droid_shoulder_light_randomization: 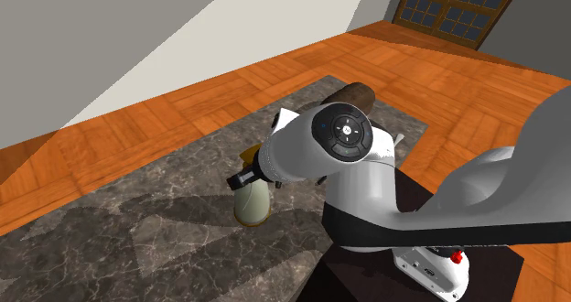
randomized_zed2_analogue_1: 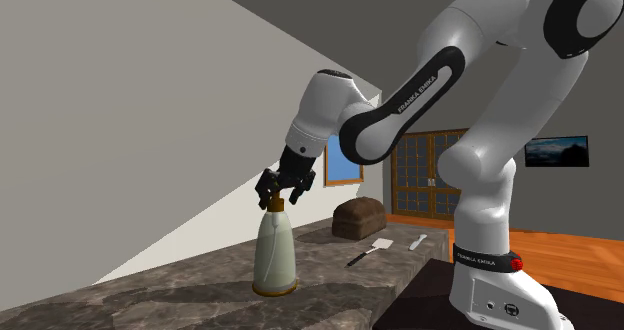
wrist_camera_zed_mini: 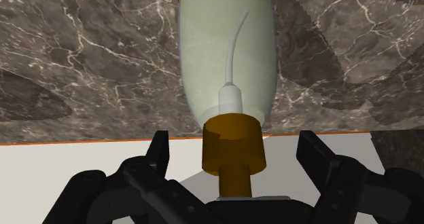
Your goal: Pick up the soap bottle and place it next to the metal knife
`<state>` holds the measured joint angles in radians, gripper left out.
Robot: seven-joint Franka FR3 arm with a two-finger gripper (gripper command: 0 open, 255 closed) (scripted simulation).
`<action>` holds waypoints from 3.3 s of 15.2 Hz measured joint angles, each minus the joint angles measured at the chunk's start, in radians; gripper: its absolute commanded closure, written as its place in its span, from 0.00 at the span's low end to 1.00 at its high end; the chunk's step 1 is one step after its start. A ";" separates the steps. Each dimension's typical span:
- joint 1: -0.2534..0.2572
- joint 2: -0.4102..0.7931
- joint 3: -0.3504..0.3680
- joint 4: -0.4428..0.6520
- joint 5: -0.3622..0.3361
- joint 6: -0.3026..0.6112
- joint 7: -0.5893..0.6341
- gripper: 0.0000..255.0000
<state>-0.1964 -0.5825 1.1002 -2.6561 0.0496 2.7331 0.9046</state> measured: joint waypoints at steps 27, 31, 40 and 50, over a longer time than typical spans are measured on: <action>0.111 -0.064 -0.159 0.076 0.030 -0.168 -0.090 1.00; 0.130 -0.081 -0.198 0.110 0.034 -0.222 -0.114 1.00; 0.163 -0.118 -0.275 0.190 0.039 -0.345 -0.163 1.00; 0.169 -0.131 -0.332 0.299 0.033 -0.470 -0.203 1.00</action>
<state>-0.0270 -0.7140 0.7686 -2.3569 0.0824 2.2633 0.7014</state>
